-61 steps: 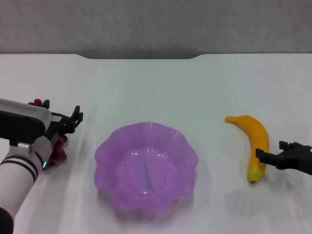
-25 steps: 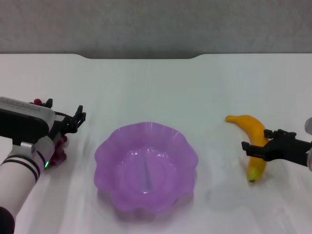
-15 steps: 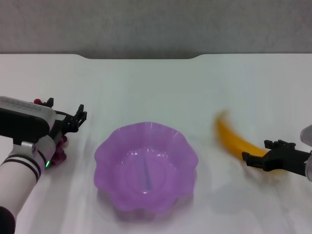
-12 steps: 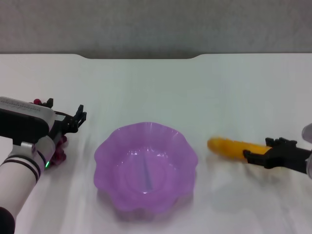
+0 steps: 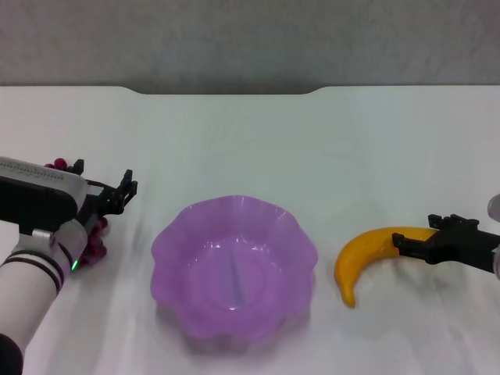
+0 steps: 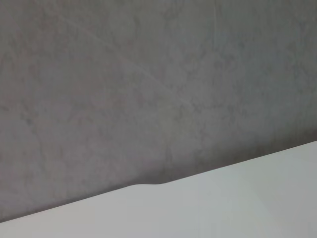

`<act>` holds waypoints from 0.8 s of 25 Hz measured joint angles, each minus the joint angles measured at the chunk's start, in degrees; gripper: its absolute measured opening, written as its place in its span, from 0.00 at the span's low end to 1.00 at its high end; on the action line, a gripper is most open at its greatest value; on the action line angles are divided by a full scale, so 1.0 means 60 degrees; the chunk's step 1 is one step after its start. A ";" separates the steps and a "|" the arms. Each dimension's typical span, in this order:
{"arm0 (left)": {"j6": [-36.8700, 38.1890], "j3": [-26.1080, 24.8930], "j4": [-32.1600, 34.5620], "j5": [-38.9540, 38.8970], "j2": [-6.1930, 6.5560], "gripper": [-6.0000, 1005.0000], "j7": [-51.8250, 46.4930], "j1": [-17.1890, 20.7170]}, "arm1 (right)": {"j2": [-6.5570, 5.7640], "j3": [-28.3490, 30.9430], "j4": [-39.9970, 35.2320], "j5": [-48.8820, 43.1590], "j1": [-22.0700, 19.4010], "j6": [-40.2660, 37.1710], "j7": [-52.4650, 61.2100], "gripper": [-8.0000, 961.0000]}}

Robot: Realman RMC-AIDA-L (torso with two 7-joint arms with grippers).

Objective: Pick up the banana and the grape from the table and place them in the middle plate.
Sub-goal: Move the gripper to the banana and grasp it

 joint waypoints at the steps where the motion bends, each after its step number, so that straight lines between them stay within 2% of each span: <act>1: 0.0000 0.0000 -0.0001 0.0000 0.0000 0.83 0.0000 0.0000 | 0.0000 0.0001 -0.0001 0.0000 0.0002 -0.0001 -0.0008 0.84; 6: 0.0000 0.0000 -0.0001 -0.0001 0.0000 0.83 0.0000 0.0000 | 0.0015 -0.0011 0.0012 0.0002 0.0006 -0.0013 -0.0018 0.84; 20: 0.0000 0.0000 -0.0001 -0.0001 0.0000 0.83 0.0000 -0.0005 | 0.0254 -0.0109 0.0001 -0.0249 0.0092 -0.0075 0.0008 0.82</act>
